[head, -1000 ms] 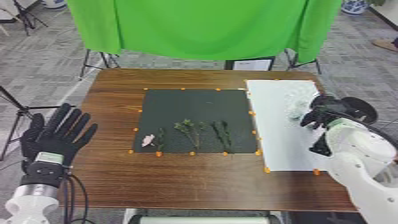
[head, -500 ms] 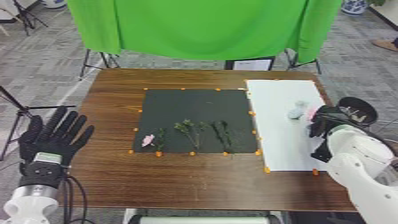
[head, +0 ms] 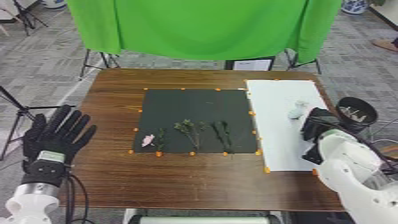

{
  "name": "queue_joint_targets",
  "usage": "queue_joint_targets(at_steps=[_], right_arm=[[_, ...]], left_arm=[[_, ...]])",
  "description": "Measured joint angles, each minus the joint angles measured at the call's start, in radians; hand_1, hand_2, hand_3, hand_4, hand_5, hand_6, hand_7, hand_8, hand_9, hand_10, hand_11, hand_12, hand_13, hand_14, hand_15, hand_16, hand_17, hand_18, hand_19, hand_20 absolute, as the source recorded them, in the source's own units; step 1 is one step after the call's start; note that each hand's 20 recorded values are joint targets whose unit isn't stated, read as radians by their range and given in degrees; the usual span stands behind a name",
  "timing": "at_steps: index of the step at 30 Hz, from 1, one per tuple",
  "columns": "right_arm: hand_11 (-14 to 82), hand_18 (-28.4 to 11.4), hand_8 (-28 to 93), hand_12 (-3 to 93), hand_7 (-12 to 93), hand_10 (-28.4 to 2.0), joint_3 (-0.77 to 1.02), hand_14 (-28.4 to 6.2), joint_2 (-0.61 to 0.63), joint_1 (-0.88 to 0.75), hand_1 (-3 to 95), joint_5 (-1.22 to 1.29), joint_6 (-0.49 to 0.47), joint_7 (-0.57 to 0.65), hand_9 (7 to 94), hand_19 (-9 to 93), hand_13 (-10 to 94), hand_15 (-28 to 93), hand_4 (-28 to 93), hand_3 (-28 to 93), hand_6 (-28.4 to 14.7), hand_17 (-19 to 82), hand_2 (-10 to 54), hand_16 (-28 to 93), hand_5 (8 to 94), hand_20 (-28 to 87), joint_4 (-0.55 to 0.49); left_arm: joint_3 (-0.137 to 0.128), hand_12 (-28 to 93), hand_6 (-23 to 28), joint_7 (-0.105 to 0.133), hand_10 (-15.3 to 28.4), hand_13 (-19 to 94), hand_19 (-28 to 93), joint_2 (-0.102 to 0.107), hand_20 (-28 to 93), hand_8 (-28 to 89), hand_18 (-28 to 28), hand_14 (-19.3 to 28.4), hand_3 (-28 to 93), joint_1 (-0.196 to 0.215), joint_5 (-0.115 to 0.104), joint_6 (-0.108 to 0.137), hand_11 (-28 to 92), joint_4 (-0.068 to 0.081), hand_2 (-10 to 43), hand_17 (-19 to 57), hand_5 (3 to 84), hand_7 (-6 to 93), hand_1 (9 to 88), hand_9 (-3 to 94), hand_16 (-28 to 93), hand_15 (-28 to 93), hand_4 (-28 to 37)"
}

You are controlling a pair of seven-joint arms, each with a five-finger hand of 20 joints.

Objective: Arrange flowers

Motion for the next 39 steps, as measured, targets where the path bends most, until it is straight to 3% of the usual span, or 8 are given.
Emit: queue_joint_targets(at_steps=[6, 12, 17, 21, 26, 33, 39], right_arm=[[2.9, -21.7, 0, 27.5, 18, -7.0, -0.011, -5.4, 0.003, -0.021, 60.6, -0.032, 0.086, -0.006, 86.0, 83, 81, 34, -28, 68, 3.5, 39, -9.5, 46, 83.1, 44, -0.025], [2.9, -22.1, 0, 28.0, 18, -7.1, -0.048, -5.3, 0.025, -0.015, 60.4, -0.06, 0.205, -0.007, 85.9, 83, 81, 33, -28, 69, 3.2, 39, -9.5, 46, 83.1, 44, -0.085], [2.9, -22.1, 0, 28.2, 18, -7.1, -0.194, -5.5, 0.023, 0.108, 60.2, -0.056, 0.284, -0.029, 86.0, 84, 81, 34, -28, 70, 2.8, 39, -9.5, 47, 83.1, 44, -0.092], [3.0, -22.0, 0, 28.3, 17, -7.1, -0.353, -5.7, -0.039, 0.275, 60.1, 0.044, 0.371, -0.062, 85.9, 84, 81, 34, -28, 69, 2.8, 39, -9.5, 46, 83.2, 44, -0.03], [3.0, -21.7, 0, 28.5, 18, -7.1, -0.511, -5.3, -0.17, 0.452, 60.0, 0.045, 0.326, -0.2, 85.6, 84, 80, 35, -28, 69, 3.1, 38, -9.5, 47, 83.0, 44, 0.082], [2.9, -21.5, 0, 28.5, 18, -7.1, -0.73, -4.9, -0.318, 0.636, 59.1, -0.072, 0.307, -0.442, 85.3, 84, 79, 36, -28, 70, 3.4, 38, -9.5, 47, 82.6, 45, 0.237], [3.4, -21.9, 0, 28.9, 19, -7.7, -0.775, -6.0, -0.424, 0.666, 57.7, -0.079, 0.213, -0.407, 84.7, 83, 79, 37, -28, 71, 3.0, 37, -9.5, 46, 81.3, 45, 0.307]], left_arm=[[-0.003, 7, 9.0, 0.0, 15.6, 22, 32, 0.0, 5, -9, 12.5, 13.8, 70, -0.003, 0.02, -0.011, 17, 0.006, 8.8, -5.0, 38.2, 11.1, 31.1, 31.6, -10, 25, -28.3], [-0.003, 7, 8.8, 0.0, 15.4, 22, 32, 0.0, 5, -9, 11.9, 13.4, 70, -0.011, 0.023, -0.019, 17, 0.013, 9.0, -4.7, 37.9, 11.0, 31.0, 31.8, -10, 25, -28.3], [-0.01, 7, 8.8, -0.003, 15.5, 22, 32, 0.001, 4, -9, 11.7, 13.4, 70, -0.014, 0.024, -0.02, 17, 0.017, 9.1, -4.7, 37.7, 11.1, 30.9, 31.8, -10, 25, -28.3], [-0.014, 7, 8.9, -0.007, 15.6, 22, 32, 0.002, 4, -9, 11.7, 13.5, 70, -0.02, 0.024, -0.021, 17, 0.025, 9.4, -4.8, 37.7, 11.3, 30.8, 31.7, -10, 25, -28.3], [0.001, 7, 8.9, -0.022, 15.8, 22, 32, 0.005, 4, -9, 11.8, 13.9, 70, -0.041, 0.027, -0.021, 17, 0.036, 8.9, -4.9, 37.1, 11.2, 29.7, 31.5, -10, 25, -28.3], [0.05, 8, 8.9, -0.027, 15.8, 22, 32, 0.023, 4, -9, 12.1, 14.0, 70, -0.079, 0.022, -0.023, 17, 0.049, 8.8, -5.2, 36.7, 11.2, 29.0, 31.2, -10, 25, -28.3], [0.068, 8, 9.0, -0.032, 16.0, 23, 32, 0.039, 5, -9, 12.2, 14.3, 70, -0.093, 0.015, -0.019, 17, 0.048, 9.2, -5.2, 37.4, 11.7, 29.1, 31.7, -9, 26, -28.3]])
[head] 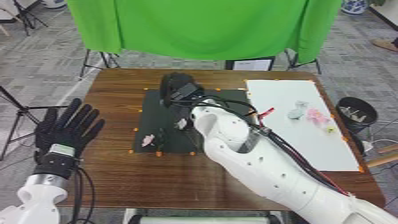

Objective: Arrange flowers

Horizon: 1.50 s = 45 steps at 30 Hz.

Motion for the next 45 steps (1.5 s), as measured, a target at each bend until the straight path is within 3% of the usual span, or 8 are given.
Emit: queue_joint_targets(at_steps=[4, 8, 13, 20, 26, 35, 45], right_arm=[[3.7, -22.0, 0, 29.2, 20, -7.7, -0.037, -6.1, -0.049, 0.001, 57.5, -0.01, -0.016, 0.067, 84.4, 83, 78, 37, -28, 71, 3.0, 37, -9.5, 45, 80.5, 45, 0.059], [4.5, -21.9, 0, 29.1, 21, -7.9, -0.037, -6.0, -0.09, -0.019, 58.3, -0.014, -0.039, 0.096, 83.3, 83, 77, 38, -28, 69, 2.5, 37, -8.3, 44, 78.9, 45, 0.105], [5.4, -22.0, -1, 28.1, 21, -8.1, -0.044, -6.7, -0.114, -0.038, 58.5, -0.063, -0.087, 0.098, 81.2, 83, 76, 39, -28, 68, 1.9, 36, -6.5, 43, 77.0, 45, 0.12], [8.4, -22.3, -1, 25.7, 21, -9.2, -0.041, -7.6, -0.128, -0.048, 56.1, -0.078, -0.13, 0.104, 79.1, 83, 75, 41, -28, 68, 0.8, 36, -5.8, 40, 74.8, 45, 0.138], [15.4, -22.8, -2, 17.5, 21, -11.7, -0.045, -9.3, -0.131, -0.037, 51.9, -0.049, -0.097, 0.154, 74.9, 83, 73, 44, -28, 67, -0.7, 36, -4.4, 30, 71.3, 44, 0.158], [14.6, -23.0, -4, 15.2, 23, -12.9, -0.02, -9.9, -0.151, -0.031, 49.5, -0.044, -0.117, 0.169, 67.5, 83, 69, 46, -28, 71, -1.0, 36, -6.4, 28, 66.4, 43, 0.169], [13.3, -23.2, -15, 13.7, 22, -14.8, 0.005, -10.5, -0.161, -0.045, 46.4, -0.052, -0.189, 0.169, 58.0, 83, 67, 49, -28, 78, -1.5, 35, -9.5, 28, 58.7, 42, 0.162]], left_arm=[[0.014, 9, 9.2, -0.004, 16.3, 24, 34, 0.013, 5, -9, 12.7, 14.9, 70, -0.004, -0.01, 0.011, 19, -0.001, 10.1, -5.6, 38.4, 12.7, 29.9, 32.7, -9, 28, -28.2], [0.016, 9, 9.4, -0.027, 16.4, 25, 35, 0.013, 6, -9, 13.0, 15.2, 71, -0.017, -0.033, 0.042, 19, -0.002, 10.5, -5.8, 38.6, 13.2, 29.9, 33.1, -9, 30, -28.3], [0.027, 9, 9.7, -0.035, 16.7, 25, 36, 0.013, 6, -9, 13.5, 15.4, 70, -0.032, -0.047, 0.052, 20, -0.003, 11.0, -6.0, 39.1, 13.9, 29.9, 33.4, -9, 32, -28.3], [0.043, 9, 9.6, -0.03, 16.6, 26, 36, 0.013, 6, -9, 13.7, 15.3, 71, -0.035, -0.07, 0.051, 21, -0.004, 11.1, -6.0, 39.2, 14.4, 29.8, 33.5, -9, 32, -28.3], [0.048, 9, 9.6, -0.029, 16.5, 26, 36, 0.013, 6, -9, 13.8, 15.4, 70, -0.039, -0.071, 0.05, 21, -0.004, 11.8, -6.0, 39.2, 14.3, 29.5, 33.6, -9, 32, -28.3], [0.083, 9, 9.6, -0.037, 16.4, 26, 36, 0.012, 6, -9, 13.8, 15.4, 70, -0.067, -0.082, 0.046, 21, -0.002, 12.1, -6.1, 39.3, 14.5, 29.4, 33.5, -9, 32, -28.3], [0.074, 10, 9.5, -0.039, 16.3, 25, 36, 0.01, 6, -9, 14.3, 15.9, 71, -0.067, -0.082, 0.044, 21, -0.002, 11.3, -6.3, 39.0, 14.7, 29.9, 33.0, -8, 34, -28.3]])
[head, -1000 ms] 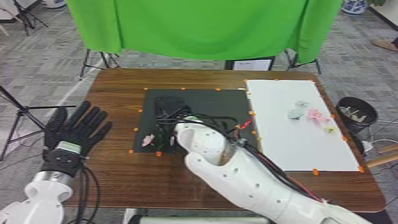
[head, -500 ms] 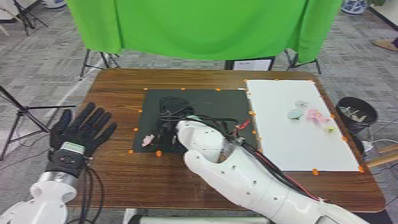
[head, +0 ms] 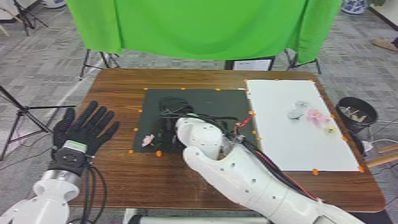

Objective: Arrange flowers

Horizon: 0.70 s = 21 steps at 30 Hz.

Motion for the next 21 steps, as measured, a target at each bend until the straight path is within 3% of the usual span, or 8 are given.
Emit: queue_joint_targets(at_steps=[5, 21], right_arm=[[13.2, -23.3, -14, 13.7, 21, -15.3, 0.0, -10.8, 0.001, -0.005, 45.1, 0.004, -0.001, 0.001, 55.1, 83, 66, 50, -28, 79, -2.2, 35, -9.5, 26, 54.8, 41, -0.009], [12.4, -23.4, -14, 13.8, 19, -15.7, 0.005, -11.1, 0.023, -0.005, 41.4, 0.09, -0.015, -0.004, 53.8, 81, 64, 48, -28, 76, -3.0, 34, -9.5, 24, 54.0, 40, -0.094]], left_arm=[[-0.004, 10, 9.4, 0.0, 16.2, 25, 36, -0.001, 6, -9, 14.4, 15.9, 71, 0.004, 0.0, -0.005, 20, 0.0, 10.0, -6.4, 38.7, 14.8, 30.4, 32.6, -8, 34, -28.3], [-0.015, 10, 9.3, 0.005, 16.1, 25, 36, -0.007, 7, -9, 14.6, 15.8, 70, 0.022, 0.0, -0.018, 20, 0.0, 9.3, -6.6, 38.6, 15.1, 31.3, 32.4, -8, 34, -28.3]])
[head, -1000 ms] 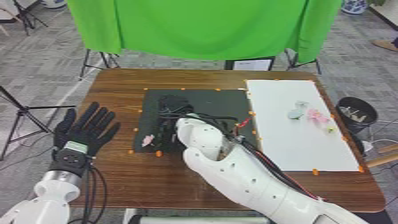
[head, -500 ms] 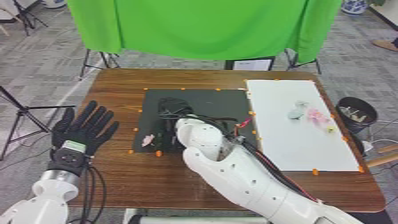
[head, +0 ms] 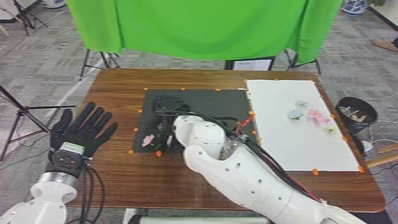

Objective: Arrange flowers

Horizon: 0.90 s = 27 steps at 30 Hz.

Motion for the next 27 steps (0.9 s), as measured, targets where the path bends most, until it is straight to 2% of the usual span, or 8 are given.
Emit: queue_joint_targets(at_steps=[7, 10, 13, 14, 16, 18, 22, 27], right_arm=[[16.9, -23.0, -14, 16.1, 21, -14.8, -0.003, -10.7, 0.009, 0.009, 47.8, 0.011, 0.011, 0.017, 58.8, 81, 65, 50, -28, 70, -2.7, 34, -9.5, 25, 56.9, 40, -0.023], [23.6, -22.7, -14, 19.9, 24, -13.9, -0.017, -10.4, 0.008, 0.02, 54.4, 0.002, 0.037, 0.025, 61.5, 81, 65, 53, -28, 61, -1.8, 34, -9.5, 27, 58.6, 40, -0.01], [35.5, -22.4, -15, 26.6, 28, -13.1, -0.023, -11.1, 0.005, 0.023, 63.5, -0.014, 0.054, 0.028, 61.3, 81, 63, 60, -28, 45, -1.3, 34, -9.5, 31, 59.7, 40, 0.007], [37.5, -22.2, -15, 28.1, 29, -12.9, -0.024, -11.2, 0.004, 0.023, 66.8, -0.019, 0.056, 0.03, 61.3, 81, 63, 61, -28, 39, -1.2, 34, -9.5, 31, 60.0, 40, 0.012], [39.6, -21.8, -12, 37.3, 34, -11.8, -0.026, -11.2, 0.003, 0.023, 85.6, -0.028, 0.057, 0.033, 62.2, 81, 63, 63, -6, -7, -0.4, 34, -9.5, 33, 60.9, 42, 0.02], [35.8, -21.9, 0, 49.6, 40, -10.1, -0.028, -11.1, 0.003, 0.022, 93.1, -0.033, 0.059, 0.037, 65.9, 81, 64, 65, 10, -24, -0.2, 35, -9.5, 35, 61.7, 42, 0.026], [33.7, -22.2, 3, 54.5, 44, -8.9, -0.036, -10.6, 0.004, 0.02, 94.6, -0.036, 0.094, 0.039, 69.3, 81, 66, 65, 19, -28, 0.1, 36, -9.5, 36, 63.6, 42, 0.037], [23.0, -22.4, 0, 49.9, 38, -8.6, -0.037, -10.5, 0.005, 0.014, 94.6, -0.036, 0.109, 0.036, 72.1, 81, 67, 63, 16, -28, -0.3, 36, -9.5, 36, 64.1, 41, 0.039]], left_arm=[[-0.002, 10, 9.4, 0.002, 16.1, 25, 36, 0.0, 7, -9, 14.6, 15.8, 70, 0.001, 0.0, -0.002, 20, 0.001, 9.4, -6.5, 38.6, 15.1, 31.3, 32.3, -8, 34, -28.3], [0.0, 10, 9.4, 0.002, 16.1, 25, 36, 0.0, 7, -9, 14.6, 15.8, 70, -0.002, 0.0, -0.002, 20, 0.001, 9.4, -6.5, 38.6, 15.2, 31.4, 32.3, -8, 34, -28.3], [0.003, 10, 9.4, 0.001, 16.1, 25, 36, 0.001, 7, -9, 14.5, 15.8, 70, -0.008, 0.0, -0.002, 20, 0.002, 9.4, -6.5, 38.6, 15.2, 31.4, 32.4, -8, 34, -28.3], [0.004, 10, 9.4, 0.0, 16.1, 25, 35, 0.001, 7, -9, 14.6, 15.8, 70, -0.01, 0.0, -0.003, 20, 0.002, 9.4, -6.5, 38.6, 15.2, 31.4, 32.3, -8, 34, -28.3], [0.004, 10, 9.4, -0.002, 16.1, 25, 35, 0.001, 7, -9, 14.6, 15.8, 70, -0.011, 0.001, -0.003, 20, 0.002, 9.4, -6.5, 38.6, 15.2, 31.5, 32.3, -8, 34, -28.3], [0.003, 10, 9.4, -0.004, 16.1, 25, 35, 0.0, 7, -9, 14.6, 15.8, 70, -0.011, 0.001, -0.003, 21, 0.002, 9.4, -6.5, 38.6, 15.2, 31.5, 32.3, -8, 34, -28.3], [-0.002, 10, 9.4, -0.008, 16.2, 25, 36, 0.0, 7, -9, 14.6, 15.8, 70, -0.009, 0.002, -0.002, 21, 0.002, 9.4, -6.6, 38.6, 15.3, 31.6, 32.3, -8, 34, -28.3], [-0.006, 10, 9.4, -0.009, 16.2, 25, 36, 0.0, 7, -9, 14.7, 15.8, 70, -0.005, 0.002, -0.002, 21, 0.002, 9.3, -6.6, 38.6, 15.3, 31.6, 32.3, -8, 34, -28.3]])
